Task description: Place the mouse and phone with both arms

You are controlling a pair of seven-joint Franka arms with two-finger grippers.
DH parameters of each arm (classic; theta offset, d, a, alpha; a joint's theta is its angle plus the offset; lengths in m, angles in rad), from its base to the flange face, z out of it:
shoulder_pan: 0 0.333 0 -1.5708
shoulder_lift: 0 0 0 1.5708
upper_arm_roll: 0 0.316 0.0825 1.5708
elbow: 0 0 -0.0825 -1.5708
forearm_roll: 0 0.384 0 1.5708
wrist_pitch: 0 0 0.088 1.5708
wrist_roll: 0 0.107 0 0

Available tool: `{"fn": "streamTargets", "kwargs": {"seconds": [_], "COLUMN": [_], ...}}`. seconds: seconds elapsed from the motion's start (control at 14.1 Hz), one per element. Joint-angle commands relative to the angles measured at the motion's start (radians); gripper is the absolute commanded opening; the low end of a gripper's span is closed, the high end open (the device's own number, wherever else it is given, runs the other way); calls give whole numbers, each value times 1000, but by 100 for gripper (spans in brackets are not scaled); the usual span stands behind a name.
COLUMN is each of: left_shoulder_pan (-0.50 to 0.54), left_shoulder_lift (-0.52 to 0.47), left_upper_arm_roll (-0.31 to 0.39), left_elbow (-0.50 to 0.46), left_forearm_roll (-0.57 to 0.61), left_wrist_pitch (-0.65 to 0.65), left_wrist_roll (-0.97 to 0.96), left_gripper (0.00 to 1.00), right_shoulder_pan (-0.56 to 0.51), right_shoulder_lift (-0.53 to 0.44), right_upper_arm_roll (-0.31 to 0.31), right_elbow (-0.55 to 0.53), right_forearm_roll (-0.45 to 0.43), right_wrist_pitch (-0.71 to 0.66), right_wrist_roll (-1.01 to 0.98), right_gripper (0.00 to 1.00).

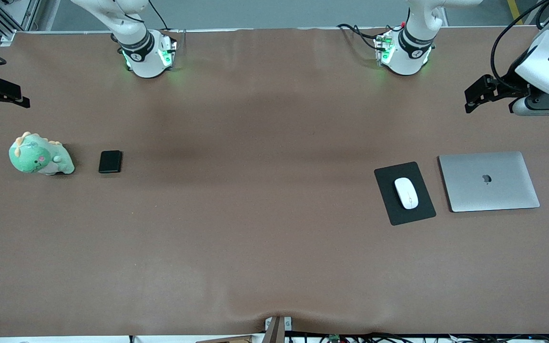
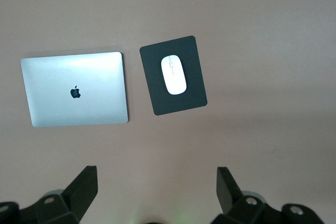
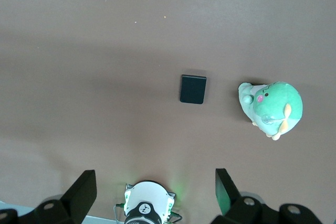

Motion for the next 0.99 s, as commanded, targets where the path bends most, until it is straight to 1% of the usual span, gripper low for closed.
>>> {"fn": "streamTargets", "kwargs": {"seconds": [0.0, 0.14, 0.28, 0.35, 0.49, 0.64, 0.78, 0.92], "left_shoulder_pan": [1, 3, 4, 6, 7, 7, 7, 12], "left_shoulder_lift": [-12, -15, -18, -18, -16, -12, -10, -4], "left_upper_arm_roll": [1, 1, 1, 1, 3, 4, 9, 12], "left_elbow": [-2, -1, -1, 2, 10, 25, 28, 56], "left_forearm_roll": [-8, -8, -8, -8, -8, -8, -10, -14], "left_wrist_pitch": [-12, -12, -13, -13, -15, -15, -15, -18], "left_wrist_roll": [12, 9, 9, 14, 22, 18, 15, 15], "left_gripper": [100, 100, 100, 100, 100, 100, 100, 100], "right_shoulder_pan": [104, 109, 136, 142, 144, 145, 145, 147], "right_shoulder_lift": [-58, -113, -196, -217, -221, -221, -213, -210], "right_upper_arm_roll": [-64, -76, -78, -79, -99, -99, -102, -102], "right_elbow": [-46, -118, -219, -247, -252, -250, -237, -226], "right_forearm_roll": [10, 11, 1, -2, -2, -2, -4, -4], "right_wrist_pitch": [4, 39, 100, 113, 105, 78, 79, 79], "right_wrist_roll": [11, 19, 31, 57, 71, 72, 71, 69], "right_gripper": [100, 100, 100, 100, 100, 100, 100, 100]}}
